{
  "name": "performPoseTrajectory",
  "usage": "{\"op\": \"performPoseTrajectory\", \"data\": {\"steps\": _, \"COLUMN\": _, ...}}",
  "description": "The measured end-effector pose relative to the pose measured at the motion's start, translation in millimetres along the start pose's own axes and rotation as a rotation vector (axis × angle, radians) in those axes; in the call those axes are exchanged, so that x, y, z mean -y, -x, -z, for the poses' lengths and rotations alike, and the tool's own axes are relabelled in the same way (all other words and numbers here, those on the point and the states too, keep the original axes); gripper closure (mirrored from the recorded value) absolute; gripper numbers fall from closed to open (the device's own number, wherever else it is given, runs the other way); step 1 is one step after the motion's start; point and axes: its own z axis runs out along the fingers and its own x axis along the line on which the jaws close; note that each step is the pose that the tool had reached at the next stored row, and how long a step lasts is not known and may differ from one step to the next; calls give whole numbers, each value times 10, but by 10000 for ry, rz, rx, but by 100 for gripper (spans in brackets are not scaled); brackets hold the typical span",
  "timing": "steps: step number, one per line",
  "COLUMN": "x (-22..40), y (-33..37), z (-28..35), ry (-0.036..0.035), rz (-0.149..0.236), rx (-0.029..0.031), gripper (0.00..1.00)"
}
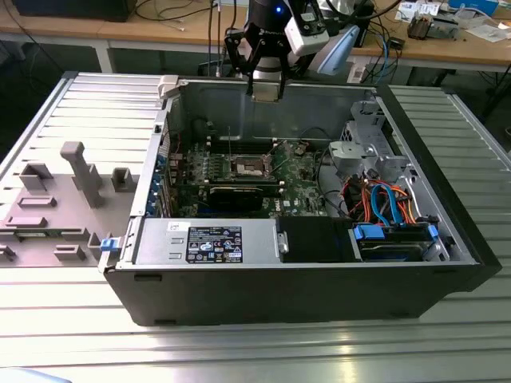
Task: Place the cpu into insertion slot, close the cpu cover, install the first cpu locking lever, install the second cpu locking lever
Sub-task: 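Place the cpu into insertion slot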
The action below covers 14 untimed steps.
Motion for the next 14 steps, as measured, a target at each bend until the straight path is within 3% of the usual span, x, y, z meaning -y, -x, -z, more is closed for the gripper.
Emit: {"op": "performPoseTrajectory", "data": {"steps": 14, "x": 0, "y": 0, "z": 0, "ry": 5, "rz": -295, "rx": 26, "gripper": 45}}
